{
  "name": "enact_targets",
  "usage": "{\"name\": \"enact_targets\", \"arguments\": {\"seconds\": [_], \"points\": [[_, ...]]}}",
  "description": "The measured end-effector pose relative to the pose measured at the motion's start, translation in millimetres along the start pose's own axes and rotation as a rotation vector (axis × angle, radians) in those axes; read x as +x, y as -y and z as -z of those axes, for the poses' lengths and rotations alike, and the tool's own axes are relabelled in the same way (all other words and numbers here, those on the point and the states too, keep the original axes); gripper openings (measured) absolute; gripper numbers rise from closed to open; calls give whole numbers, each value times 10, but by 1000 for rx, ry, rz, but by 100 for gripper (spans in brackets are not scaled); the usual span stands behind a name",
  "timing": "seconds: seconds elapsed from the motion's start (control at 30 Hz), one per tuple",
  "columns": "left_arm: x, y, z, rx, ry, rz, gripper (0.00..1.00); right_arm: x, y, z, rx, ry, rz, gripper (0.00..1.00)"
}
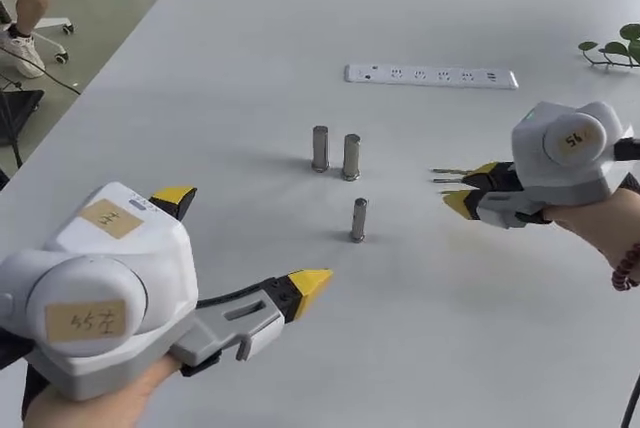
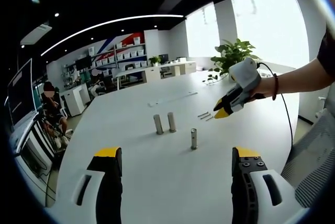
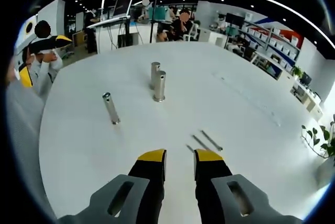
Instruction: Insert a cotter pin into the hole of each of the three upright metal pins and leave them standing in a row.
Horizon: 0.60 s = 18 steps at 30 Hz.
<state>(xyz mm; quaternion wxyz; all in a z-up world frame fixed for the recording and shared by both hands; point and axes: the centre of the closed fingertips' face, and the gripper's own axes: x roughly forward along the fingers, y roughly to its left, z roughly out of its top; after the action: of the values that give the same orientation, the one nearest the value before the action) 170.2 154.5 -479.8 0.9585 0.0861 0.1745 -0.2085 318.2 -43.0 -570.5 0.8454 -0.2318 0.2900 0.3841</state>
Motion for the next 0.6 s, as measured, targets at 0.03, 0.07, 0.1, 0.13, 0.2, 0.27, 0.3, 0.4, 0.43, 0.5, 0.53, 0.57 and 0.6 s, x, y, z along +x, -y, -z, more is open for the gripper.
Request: {"name": "enact_targets", "arguments": {"seconds": [0.03, 0.07, 0.1, 0.13, 0.2, 0.27, 0.3, 0.4, 0.43, 0.5, 0.53, 0.57, 0.6], "points": [[3, 7, 2, 2, 0, 5, 86, 5, 28, 29, -7, -17, 0, 16], [7, 14, -3, 0, 4, 8, 86, 9, 42, 43, -13, -25, -2, 16], [14, 29, -28, -7, 22, 17, 86, 13, 52, 52, -16, -30, -4, 16], [16, 34, -34, -11, 27, 21, 86, 21, 62, 72, -23, -43, -14, 16], [27, 39, -31, -9, 25, 26, 85, 34, 90, 102, -36, -64, -21, 16], [46, 45, -14, 0, 18, 28, 85, 43, 118, 119, -56, -78, -25, 15], [52, 48, -5, 4, 13, 30, 84, 49, 125, 129, -66, -86, -31, 15], [68, 55, 13, 12, 7, 35, 83, 81, 149, 162, -79, -112, -54, 14], [74, 55, 19, 13, 5, 35, 83, 93, 167, 182, -109, -132, -59, 14], [86, 57, 31, 13, 1, 37, 83, 112, 176, 196, -133, -154, -69, 13], [90, 57, 38, 12, -2, 37, 83, 120, 180, 194, -138, -158, -74, 13], [97, 56, 45, 13, -5, 38, 83, 131, 184, 190, -138, -159, -81, 13], [101, 55, 51, 14, -7, 38, 82, 142, 190, 183, -136, -158, -87, 13]]}}
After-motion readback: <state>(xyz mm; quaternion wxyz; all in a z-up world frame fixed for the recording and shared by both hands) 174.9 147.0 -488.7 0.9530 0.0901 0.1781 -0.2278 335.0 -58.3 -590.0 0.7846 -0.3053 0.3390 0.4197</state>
